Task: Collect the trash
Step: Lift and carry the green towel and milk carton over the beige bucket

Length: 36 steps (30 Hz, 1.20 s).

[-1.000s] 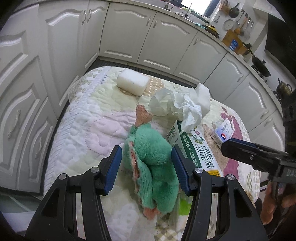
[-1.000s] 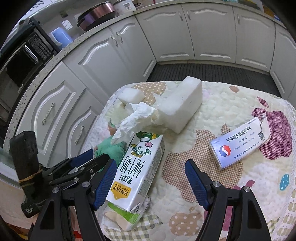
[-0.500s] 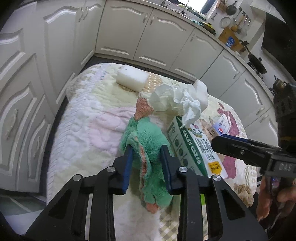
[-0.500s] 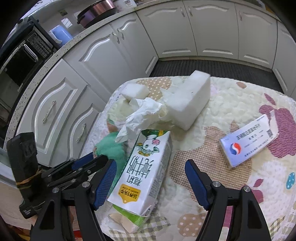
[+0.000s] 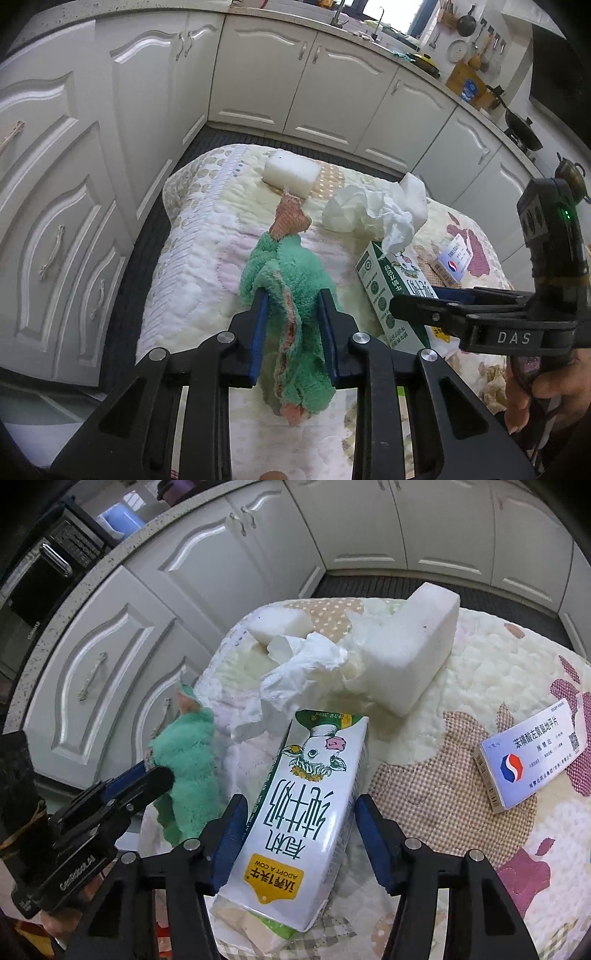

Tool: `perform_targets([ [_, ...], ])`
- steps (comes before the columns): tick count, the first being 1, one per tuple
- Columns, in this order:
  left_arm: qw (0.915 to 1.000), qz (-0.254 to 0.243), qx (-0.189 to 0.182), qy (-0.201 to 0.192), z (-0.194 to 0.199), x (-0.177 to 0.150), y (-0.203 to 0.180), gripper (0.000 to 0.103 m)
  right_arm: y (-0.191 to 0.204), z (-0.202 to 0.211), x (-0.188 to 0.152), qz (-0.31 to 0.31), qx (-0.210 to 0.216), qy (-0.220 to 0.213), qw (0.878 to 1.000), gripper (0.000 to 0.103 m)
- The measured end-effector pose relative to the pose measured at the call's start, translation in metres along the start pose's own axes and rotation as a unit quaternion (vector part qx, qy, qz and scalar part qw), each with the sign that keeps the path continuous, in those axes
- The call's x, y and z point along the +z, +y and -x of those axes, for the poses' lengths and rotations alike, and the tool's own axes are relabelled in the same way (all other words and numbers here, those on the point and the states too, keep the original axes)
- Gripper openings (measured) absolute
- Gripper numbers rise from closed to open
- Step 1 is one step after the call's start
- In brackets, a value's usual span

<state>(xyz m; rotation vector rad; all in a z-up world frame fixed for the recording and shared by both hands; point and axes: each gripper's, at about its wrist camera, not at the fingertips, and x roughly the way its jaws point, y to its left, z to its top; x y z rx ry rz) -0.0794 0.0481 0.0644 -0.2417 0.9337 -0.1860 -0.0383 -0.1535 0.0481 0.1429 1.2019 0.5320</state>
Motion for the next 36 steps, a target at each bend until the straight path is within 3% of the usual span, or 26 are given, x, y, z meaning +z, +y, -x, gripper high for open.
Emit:
perform_targets([
  [5,0.9999,-0.002,-0.01,-0.002,0.005,0.004,-0.009,0.021,-0.006,0.031,-0.01,0.017,-0.004,-0.035,0.999,0.054],
  [6,0.9999,-0.002,-0.014,-0.005,0.008,0.005,-0.012,0.003,-0.007,0.037,-0.012,0.023,-0.007,-0.043,0.999,0.053],
  [17,0.9995,-0.024,-0.016,0.009,0.007,0.005,-0.037,0.003,-0.016,0.061,-0.038,0.05,-0.036,-0.061,0.996,0.051],
  [22,0.9991,-0.028,0.023,0.024,0.001,0.0,-0.035,0.005,-0.029,0.052,-0.048,0.046,-0.055,-0.044,0.997,0.051],
  [27,0.9981,-0.028,0.04,0.037,-0.008,-0.01,-0.028,0.037,-0.033,0.04,-0.05,0.042,-0.063,-0.021,0.997,0.051],
  [30,0.9972,-0.033,0.057,0.034,-0.014,-0.015,-0.028,0.049,-0.035,0.035,-0.05,0.038,-0.064,-0.012,0.997,0.051],
  [36,0.9948,-0.031,0.08,0.055,-0.032,-0.021,-0.02,0.051,-0.033,0.028,-0.047,0.039,-0.069,-0.01,0.997,0.052],
])
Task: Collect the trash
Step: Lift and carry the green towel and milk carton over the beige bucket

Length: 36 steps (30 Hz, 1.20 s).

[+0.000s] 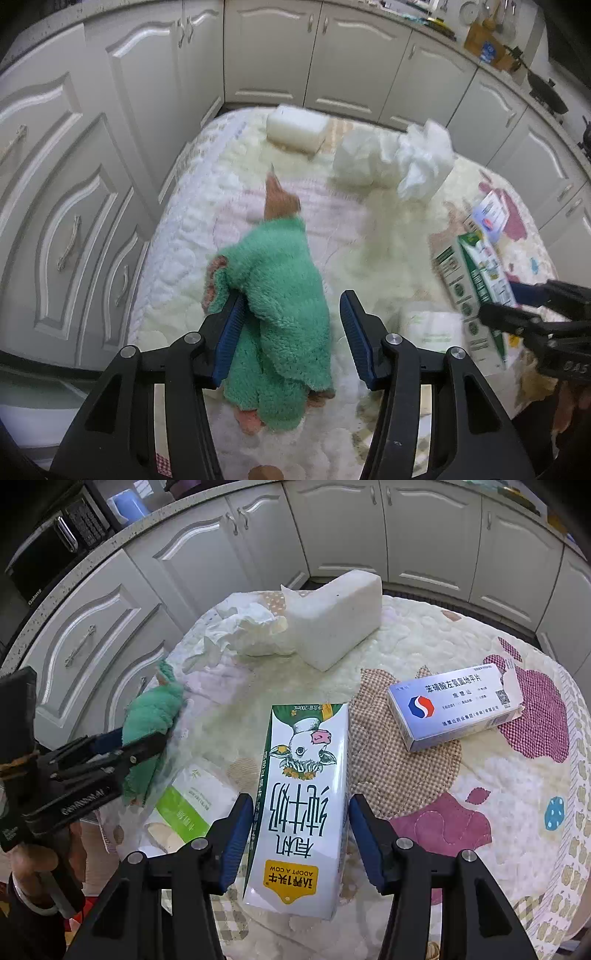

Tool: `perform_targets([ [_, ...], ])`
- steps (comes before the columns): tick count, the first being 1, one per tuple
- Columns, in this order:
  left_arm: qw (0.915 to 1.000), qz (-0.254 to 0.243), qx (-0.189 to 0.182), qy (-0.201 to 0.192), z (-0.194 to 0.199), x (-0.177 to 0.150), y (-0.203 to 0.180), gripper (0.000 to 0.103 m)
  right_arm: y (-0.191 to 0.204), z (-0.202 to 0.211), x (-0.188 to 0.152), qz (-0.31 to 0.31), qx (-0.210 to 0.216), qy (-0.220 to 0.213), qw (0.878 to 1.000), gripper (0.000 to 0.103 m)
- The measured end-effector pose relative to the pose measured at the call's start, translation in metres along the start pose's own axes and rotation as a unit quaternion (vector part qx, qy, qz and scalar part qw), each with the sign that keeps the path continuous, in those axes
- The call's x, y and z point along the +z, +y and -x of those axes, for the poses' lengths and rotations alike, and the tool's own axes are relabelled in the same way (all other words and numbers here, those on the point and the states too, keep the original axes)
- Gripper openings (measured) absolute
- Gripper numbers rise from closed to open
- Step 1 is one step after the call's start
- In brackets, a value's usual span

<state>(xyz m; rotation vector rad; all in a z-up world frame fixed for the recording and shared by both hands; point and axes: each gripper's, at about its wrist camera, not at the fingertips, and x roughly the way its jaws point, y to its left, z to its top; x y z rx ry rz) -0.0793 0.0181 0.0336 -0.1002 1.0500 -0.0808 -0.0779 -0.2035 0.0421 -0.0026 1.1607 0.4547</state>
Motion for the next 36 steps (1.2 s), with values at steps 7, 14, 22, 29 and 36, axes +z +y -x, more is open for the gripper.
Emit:
perform_targets([
  [7,0.9996,0.018,-0.019,0.006,0.002,-0.004,0.008,0.019,0.003,0.01,-0.005,0.019,0.006,-0.024,1.0,0.05],
  [14,0.9974,-0.003,-0.051,-0.051,0.05,0.011,-0.024,0.019,0.004,0.046,-0.006,0.026,0.008,-0.07,0.997,0.048],
  [22,0.9951,-0.036,-0.067,-0.063,0.059,0.022,-0.072,0.019,-0.01,0.07,-0.015,0.022,-0.002,-0.09,0.996,0.048],
  [29,0.9945,-0.051,-0.07,-0.058,0.056,0.022,-0.098,0.019,-0.027,0.076,-0.026,0.009,-0.011,-0.093,0.996,0.047],
  [36,0.9935,-0.064,-0.074,-0.059,0.058,0.02,-0.113,0.019,-0.04,0.06,-0.031,0.015,-0.028,-0.064,0.997,0.047],
])
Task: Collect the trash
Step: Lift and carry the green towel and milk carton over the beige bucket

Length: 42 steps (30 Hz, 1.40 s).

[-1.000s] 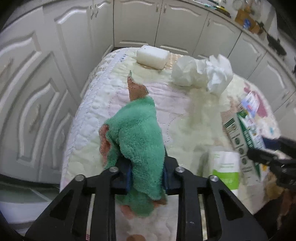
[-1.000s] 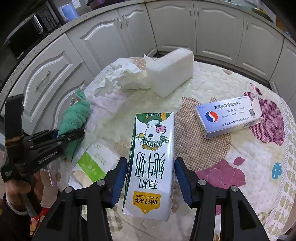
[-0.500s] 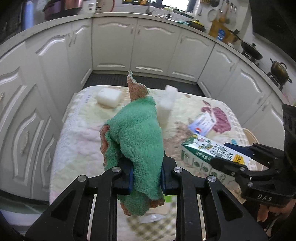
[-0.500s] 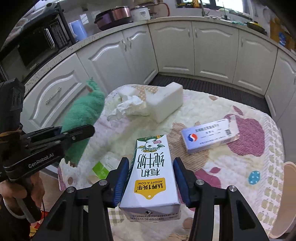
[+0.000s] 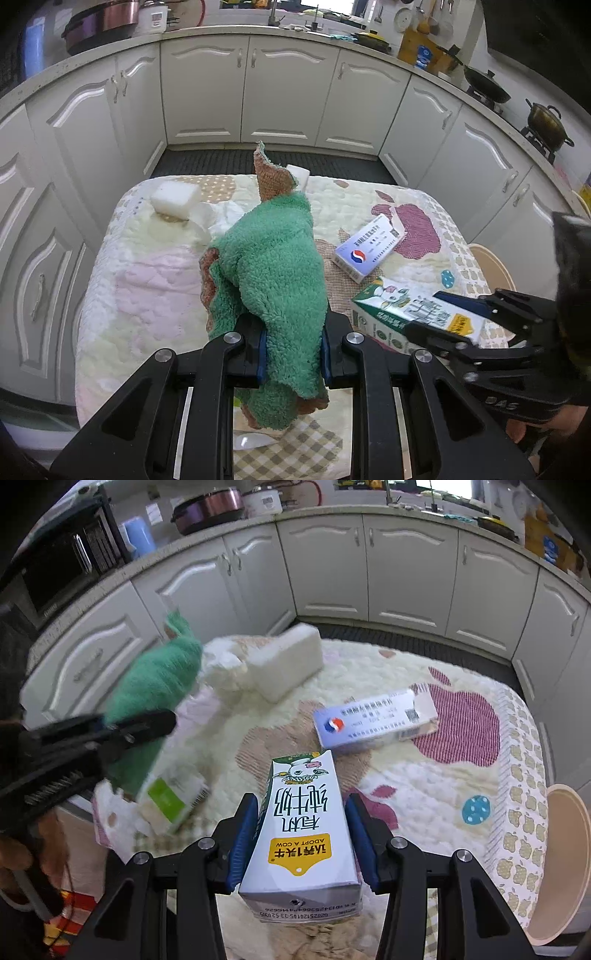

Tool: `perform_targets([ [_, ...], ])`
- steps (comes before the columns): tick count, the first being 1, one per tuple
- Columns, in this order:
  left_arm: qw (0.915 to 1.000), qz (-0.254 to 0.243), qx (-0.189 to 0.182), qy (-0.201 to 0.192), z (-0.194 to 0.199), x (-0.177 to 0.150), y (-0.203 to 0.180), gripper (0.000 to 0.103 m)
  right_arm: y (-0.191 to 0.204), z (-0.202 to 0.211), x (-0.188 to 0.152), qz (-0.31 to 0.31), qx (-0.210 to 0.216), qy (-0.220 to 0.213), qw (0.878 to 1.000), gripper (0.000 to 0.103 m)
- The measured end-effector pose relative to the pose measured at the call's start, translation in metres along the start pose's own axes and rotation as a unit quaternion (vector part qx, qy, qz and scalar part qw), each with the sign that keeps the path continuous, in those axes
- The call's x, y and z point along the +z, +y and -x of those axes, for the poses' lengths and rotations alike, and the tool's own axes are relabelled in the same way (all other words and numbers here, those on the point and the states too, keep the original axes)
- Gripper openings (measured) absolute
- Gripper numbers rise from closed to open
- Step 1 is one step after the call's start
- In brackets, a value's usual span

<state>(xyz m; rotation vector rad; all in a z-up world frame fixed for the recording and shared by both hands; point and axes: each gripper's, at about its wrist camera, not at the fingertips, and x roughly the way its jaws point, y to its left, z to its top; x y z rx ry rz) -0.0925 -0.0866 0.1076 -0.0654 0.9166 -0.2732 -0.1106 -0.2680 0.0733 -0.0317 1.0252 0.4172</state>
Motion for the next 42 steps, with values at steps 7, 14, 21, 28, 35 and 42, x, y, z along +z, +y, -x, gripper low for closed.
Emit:
perform_targets([
  [7,0.9999,-0.002,0.0,0.011,-0.007,-0.004,-0.002,0.019,0.001,-0.026,-0.009,0.013,-0.002,0.067,0.998,0.048],
  [14,0.9999,-0.001,-0.002,0.014,-0.009,-0.006,-0.004,0.019,-0.005,-0.049,-0.009,0.005,0.007,0.094,0.996,0.053],
  [21,0.9998,0.001,-0.008,0.016,-0.009,-0.002,-0.009,0.019,-0.015,-0.01,-0.003,-0.003,0.008,0.024,1.0,0.052],
  [28,0.999,-0.011,-0.042,0.009,-0.009,0.016,-0.047,0.019,-0.063,0.038,0.001,-0.049,-0.015,-0.021,0.998,0.052],
  [35,0.9949,-0.047,-0.088,0.015,-0.025,0.037,-0.119,0.019,-0.132,0.076,-0.01,-0.1,-0.064,-0.043,0.992,0.052],
  [42,0.9882,-0.091,-0.121,0.024,-0.054,0.052,-0.205,0.019,-0.205,0.099,-0.033,-0.156,-0.114,-0.044,0.98,0.052],
])
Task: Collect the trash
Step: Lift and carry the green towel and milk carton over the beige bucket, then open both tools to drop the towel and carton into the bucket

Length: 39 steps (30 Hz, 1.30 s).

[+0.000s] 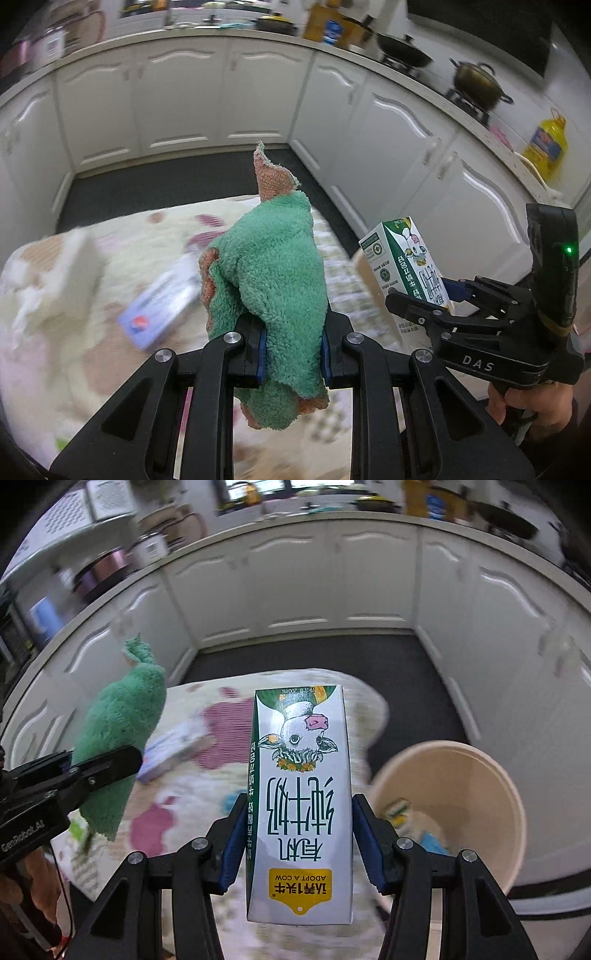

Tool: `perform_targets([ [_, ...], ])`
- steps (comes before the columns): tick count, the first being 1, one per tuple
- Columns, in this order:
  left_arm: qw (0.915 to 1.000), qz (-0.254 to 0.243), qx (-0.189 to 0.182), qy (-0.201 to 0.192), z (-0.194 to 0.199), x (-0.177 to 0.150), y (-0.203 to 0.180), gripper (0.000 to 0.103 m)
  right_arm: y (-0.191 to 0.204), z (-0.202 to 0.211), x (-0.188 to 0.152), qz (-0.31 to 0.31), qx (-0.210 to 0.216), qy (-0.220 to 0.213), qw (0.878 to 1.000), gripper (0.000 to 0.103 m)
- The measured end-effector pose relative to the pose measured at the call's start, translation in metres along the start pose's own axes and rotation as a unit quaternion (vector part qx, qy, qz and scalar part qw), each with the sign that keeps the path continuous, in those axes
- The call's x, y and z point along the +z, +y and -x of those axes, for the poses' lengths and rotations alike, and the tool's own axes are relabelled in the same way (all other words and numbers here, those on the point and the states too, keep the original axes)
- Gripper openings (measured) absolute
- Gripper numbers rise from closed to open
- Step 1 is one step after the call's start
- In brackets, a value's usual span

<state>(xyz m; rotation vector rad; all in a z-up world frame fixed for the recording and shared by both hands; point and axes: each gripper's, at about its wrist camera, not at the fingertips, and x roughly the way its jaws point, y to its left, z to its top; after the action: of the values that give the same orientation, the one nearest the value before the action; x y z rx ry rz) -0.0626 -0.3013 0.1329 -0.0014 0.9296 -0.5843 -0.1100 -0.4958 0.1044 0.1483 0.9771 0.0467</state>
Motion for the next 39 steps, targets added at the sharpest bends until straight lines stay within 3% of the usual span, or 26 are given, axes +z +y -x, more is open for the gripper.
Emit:
perform_targets([
  [13,0.9978,-0.044,-0.033,0.037,-0.075,0.028,-0.093,0.019,-0.102,-0.012,-0.012,-0.074,-0.055,0.009,0.996,0.052],
  [24,0.9954,-0.038,-0.046,0.075,-0.135,0.021,-0.133,0.019,-0.157,-0.051,-0.043,-0.122,-0.072,0.053,0.988,0.052],
  [30,0.995,-0.039,-0.044,0.081,-0.159,0.016,-0.148,0.02,-0.179,-0.061,-0.052,-0.16,-0.069,0.048,0.984,0.052],
  [34,0.9944,-0.032,-0.054,0.085,-0.165,0.013,-0.147,0.026,-0.189,-0.06,-0.059,-0.167,-0.077,0.05,0.982,0.058],
  [36,0.9945,-0.03,-0.057,0.082,-0.166,0.013,-0.146,0.046,-0.191,-0.059,-0.06,-0.169,-0.082,0.046,0.981,0.061],
  [39,0.9955,-0.029,-0.057,0.069,-0.162,0.013,-0.146,0.058,-0.194,-0.056,-0.063,-0.175,-0.084,0.045,0.98,0.061],
])
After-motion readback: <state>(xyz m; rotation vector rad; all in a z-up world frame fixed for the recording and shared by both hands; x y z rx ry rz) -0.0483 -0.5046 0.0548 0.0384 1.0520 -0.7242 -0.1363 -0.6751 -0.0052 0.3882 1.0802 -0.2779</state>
